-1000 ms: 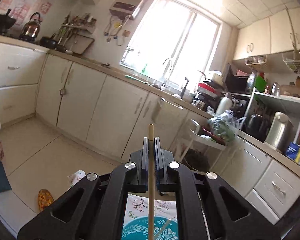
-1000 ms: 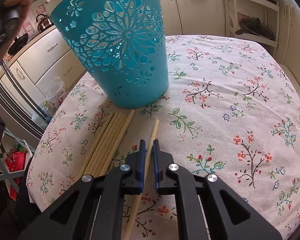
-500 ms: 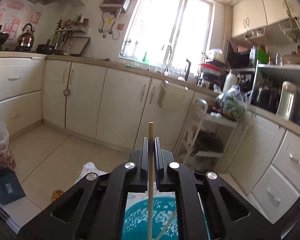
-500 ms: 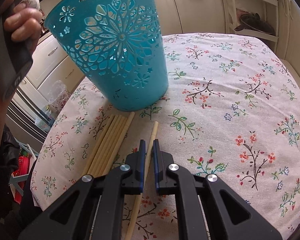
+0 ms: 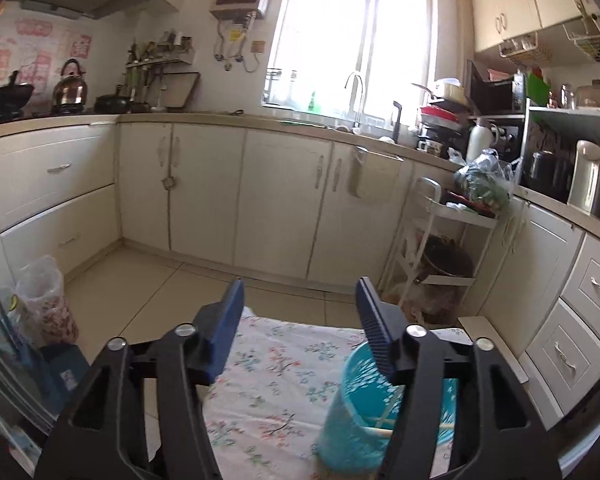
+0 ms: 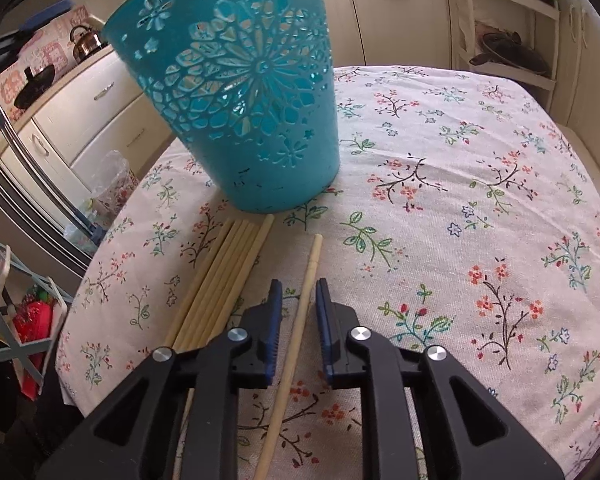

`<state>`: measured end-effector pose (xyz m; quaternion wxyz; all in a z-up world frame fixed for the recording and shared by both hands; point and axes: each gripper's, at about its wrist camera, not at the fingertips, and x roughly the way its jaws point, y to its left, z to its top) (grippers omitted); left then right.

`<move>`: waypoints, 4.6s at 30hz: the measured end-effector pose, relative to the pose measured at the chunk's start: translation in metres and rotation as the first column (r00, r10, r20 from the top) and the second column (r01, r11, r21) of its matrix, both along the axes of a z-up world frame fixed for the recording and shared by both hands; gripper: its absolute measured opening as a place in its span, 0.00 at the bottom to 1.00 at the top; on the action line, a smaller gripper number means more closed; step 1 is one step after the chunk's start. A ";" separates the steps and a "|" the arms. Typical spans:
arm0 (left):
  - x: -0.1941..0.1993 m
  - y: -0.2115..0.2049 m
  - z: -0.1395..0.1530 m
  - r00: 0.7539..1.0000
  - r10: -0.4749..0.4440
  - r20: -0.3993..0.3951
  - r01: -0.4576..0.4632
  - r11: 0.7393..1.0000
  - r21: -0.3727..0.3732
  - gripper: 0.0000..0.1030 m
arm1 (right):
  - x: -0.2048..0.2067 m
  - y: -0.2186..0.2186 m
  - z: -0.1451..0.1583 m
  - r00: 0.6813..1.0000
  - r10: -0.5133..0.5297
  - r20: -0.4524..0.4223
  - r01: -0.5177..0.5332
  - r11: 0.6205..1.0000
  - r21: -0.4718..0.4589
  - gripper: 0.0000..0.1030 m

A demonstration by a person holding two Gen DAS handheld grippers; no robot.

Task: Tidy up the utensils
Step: 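Grasp a stick with the right gripper, lift it over the basket, release, then move both grippers back down to the stick bundle beside the basket, then grasp a wooden stick from the bundle with the left gripper and lift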

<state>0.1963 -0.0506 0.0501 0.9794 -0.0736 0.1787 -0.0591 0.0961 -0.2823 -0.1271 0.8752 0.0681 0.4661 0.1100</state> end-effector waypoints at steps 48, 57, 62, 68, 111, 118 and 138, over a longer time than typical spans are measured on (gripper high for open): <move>-0.011 0.058 -0.180 0.912 0.032 -0.409 -0.081 0.991 -0.105 0.70 | 0.109 0.009 0.170 0.820 -0.252 0.515 0.143 0.960 0.242 0.06; -0.009 0.056 -0.182 0.908 0.032 -0.417 -0.078 0.992 -0.095 0.70 | 0.092 0.008 0.166 0.855 -0.184 0.486 0.094 0.974 0.205 0.13; -0.007 0.053 -0.184 0.902 0.018 -0.431 -0.064 0.994 -0.092 0.75 | 0.034 -0.019 0.181 0.815 -0.249 0.523 0.134 0.959 0.249 0.20; -0.018 0.052 -0.175 0.913 0.056 -0.405 -0.082 0.996 -0.046 0.76 | -0.047 -0.032 0.146 0.847 -0.282 0.450 0.200 0.955 0.221 0.21; -0.029 -0.062 -0.192 0.829 -0.067 -0.555 0.201 0.962 0.184 0.78 | -0.005 -0.016 -0.006 0.999 -0.050 -0.017 0.050 0.999 0.002 0.09; -0.020 -0.074 -0.198 0.817 -0.040 -0.575 0.209 0.950 0.232 0.78 | -0.003 -0.019 -0.005 0.998 -0.050 -0.025 0.051 0.998 0.041 0.09; -0.001 -0.083 -0.190 0.752 -0.123 -0.647 0.329 0.921 0.208 0.16 | -0.005 -0.011 -0.005 1.000 -0.023 0.012 0.023 1.000 0.016 0.20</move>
